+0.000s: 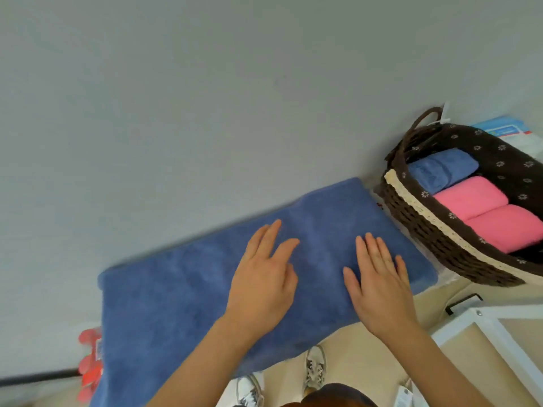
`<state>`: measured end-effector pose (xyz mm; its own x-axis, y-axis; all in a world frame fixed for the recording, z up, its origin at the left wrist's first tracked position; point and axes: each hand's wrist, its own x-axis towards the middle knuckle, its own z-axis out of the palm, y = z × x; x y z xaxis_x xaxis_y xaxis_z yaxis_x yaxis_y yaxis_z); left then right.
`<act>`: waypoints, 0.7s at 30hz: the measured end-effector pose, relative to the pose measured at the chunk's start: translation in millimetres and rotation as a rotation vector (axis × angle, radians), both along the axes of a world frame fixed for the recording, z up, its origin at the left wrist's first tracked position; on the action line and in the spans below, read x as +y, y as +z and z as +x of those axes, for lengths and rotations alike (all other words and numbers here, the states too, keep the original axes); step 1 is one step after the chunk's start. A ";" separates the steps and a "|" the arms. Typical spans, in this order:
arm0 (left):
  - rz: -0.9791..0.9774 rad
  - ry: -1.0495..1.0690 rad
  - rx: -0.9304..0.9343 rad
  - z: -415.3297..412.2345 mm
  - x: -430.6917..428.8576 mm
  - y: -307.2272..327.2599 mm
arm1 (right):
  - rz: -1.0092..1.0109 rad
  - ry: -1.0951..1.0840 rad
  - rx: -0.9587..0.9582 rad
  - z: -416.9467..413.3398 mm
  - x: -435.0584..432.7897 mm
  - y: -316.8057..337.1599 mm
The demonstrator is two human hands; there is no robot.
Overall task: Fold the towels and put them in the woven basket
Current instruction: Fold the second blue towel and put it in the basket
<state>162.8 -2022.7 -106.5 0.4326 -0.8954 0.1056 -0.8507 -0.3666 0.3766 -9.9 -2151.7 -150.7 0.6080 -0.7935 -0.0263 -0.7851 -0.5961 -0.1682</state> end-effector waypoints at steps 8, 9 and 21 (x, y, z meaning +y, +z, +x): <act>0.056 0.474 0.068 73.0 178.2 -2.7 | 0.069 0.419 -0.190 113.6 126.2 41.2; 0.090 0.523 0.073 76.8 196.2 -7.5 | 0.075 0.477 -0.183 125.7 144.3 39.8; -0.058 0.838 0.923 66.2 282.8 -23.8 | 0.159 0.773 0.136 169.5 253.3 9.9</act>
